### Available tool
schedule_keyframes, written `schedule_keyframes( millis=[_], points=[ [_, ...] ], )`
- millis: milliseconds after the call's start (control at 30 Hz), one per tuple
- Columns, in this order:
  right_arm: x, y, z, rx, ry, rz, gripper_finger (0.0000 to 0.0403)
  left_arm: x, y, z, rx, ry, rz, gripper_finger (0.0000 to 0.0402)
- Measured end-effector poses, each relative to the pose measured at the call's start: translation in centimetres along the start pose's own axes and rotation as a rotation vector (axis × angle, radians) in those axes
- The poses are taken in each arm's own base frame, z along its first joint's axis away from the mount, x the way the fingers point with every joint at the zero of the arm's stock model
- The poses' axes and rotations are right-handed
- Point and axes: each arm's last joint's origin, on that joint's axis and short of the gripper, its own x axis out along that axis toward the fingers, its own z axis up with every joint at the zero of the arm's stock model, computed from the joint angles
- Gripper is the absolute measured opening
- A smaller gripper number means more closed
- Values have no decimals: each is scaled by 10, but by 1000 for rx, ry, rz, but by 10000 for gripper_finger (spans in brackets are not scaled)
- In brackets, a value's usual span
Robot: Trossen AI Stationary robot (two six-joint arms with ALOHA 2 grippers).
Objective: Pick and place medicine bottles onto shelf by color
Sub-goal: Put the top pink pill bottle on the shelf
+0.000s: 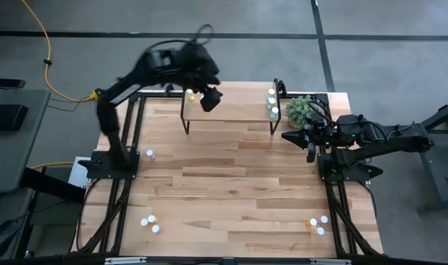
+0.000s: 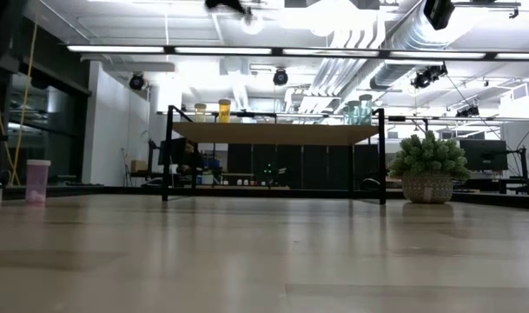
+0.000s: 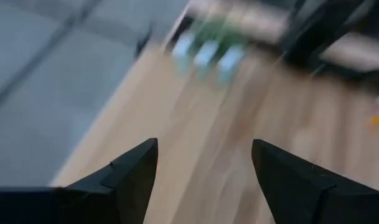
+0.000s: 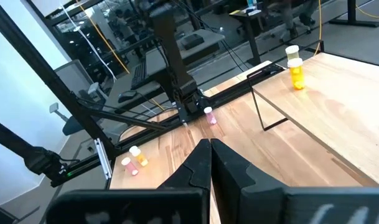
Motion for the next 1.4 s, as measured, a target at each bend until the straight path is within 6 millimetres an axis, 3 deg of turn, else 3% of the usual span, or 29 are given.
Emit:
schedule_keyframes(
  millis=[133,267,433,600,733,867,1400],
  points=[
    [0,0,0,2,0,0,0,-49,-32,-1,67,-228,-96,240],
    [0,0,0,1,0,0,0,-74,-58,-27,73,-364,-149,233],
    [0,0,0,0,2,5,0,-73,-79,-92,21,-536,-221,228],
    [0,0,0,0,2,4,0,-63,-95,-164,-19,-728,-418,228],
    [0,0,0,0,1,4,0,-63,-94,-200,-85,-852,-448,227],
    [0,0,0,0,1,3,0,-66,-89,-213,-49,-908,-381,227],
    [0,0,0,0,1,2,0,-67,-88,-215,50,-910,-313,227]
  ],
)
